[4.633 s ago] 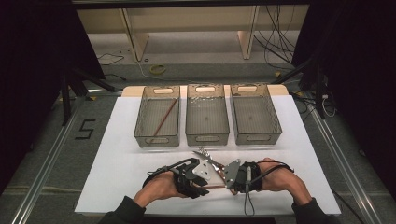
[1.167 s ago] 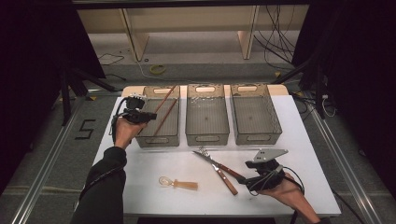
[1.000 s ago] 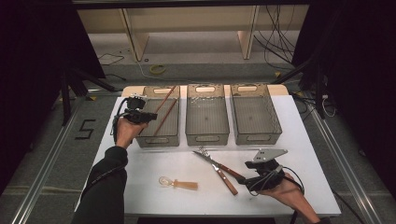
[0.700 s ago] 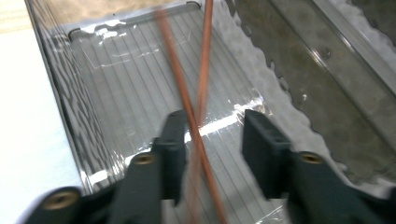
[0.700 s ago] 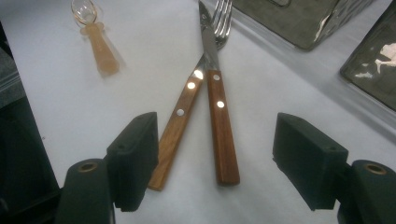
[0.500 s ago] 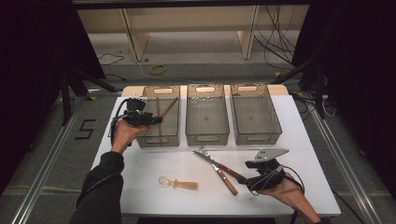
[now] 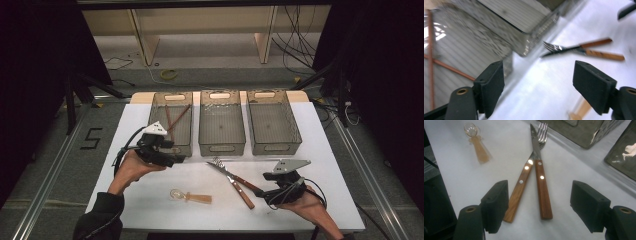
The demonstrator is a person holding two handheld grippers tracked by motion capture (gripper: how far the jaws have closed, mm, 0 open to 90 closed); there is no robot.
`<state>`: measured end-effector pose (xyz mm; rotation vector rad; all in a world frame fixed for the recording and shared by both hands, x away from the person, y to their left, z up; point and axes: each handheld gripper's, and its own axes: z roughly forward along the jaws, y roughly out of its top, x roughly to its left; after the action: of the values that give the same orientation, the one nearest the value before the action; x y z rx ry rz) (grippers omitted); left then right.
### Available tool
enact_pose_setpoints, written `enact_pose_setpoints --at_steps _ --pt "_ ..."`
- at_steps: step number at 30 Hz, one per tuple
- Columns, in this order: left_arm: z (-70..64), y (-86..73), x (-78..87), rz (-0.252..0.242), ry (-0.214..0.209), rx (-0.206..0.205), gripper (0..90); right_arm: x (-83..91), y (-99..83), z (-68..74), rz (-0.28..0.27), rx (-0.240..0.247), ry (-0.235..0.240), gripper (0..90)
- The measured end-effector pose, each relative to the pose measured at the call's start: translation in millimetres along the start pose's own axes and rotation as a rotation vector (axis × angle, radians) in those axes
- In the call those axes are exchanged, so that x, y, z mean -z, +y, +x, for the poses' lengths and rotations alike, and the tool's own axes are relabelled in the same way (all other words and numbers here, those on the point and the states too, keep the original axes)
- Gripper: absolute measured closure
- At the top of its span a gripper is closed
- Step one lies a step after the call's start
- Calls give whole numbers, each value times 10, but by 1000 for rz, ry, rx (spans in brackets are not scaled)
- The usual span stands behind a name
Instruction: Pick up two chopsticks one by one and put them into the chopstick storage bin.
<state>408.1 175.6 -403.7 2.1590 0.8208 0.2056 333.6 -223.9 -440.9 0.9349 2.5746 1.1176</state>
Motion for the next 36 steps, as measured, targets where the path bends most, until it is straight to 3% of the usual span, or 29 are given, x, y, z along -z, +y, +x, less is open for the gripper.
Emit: enact_pose_setpoints --at_steps 2,9,13,16,24,36 --pt "-51 -11 3 2 7 -21 231 -5 -1 5 -1 -1 -1 319" --pt "-219 -67 -66 28 -56 -80 218 -17 -14 5 -1 -7 -2 317" --pt "-274 -132 -180 78 -74 -99 208 -16 -17 13 -3 -4 -1 317" --pt "-312 -154 -212 86 -91 -117 207 -5 -19 5 -8 -7 0 317" --pt "-439 -206 -301 141 -121 -159 204 5 -27 -3 -14 -12 -2 316" --pt "-569 -264 -430 238 -133 -232 209 16 -42 -22 -26 -25 -1 310"
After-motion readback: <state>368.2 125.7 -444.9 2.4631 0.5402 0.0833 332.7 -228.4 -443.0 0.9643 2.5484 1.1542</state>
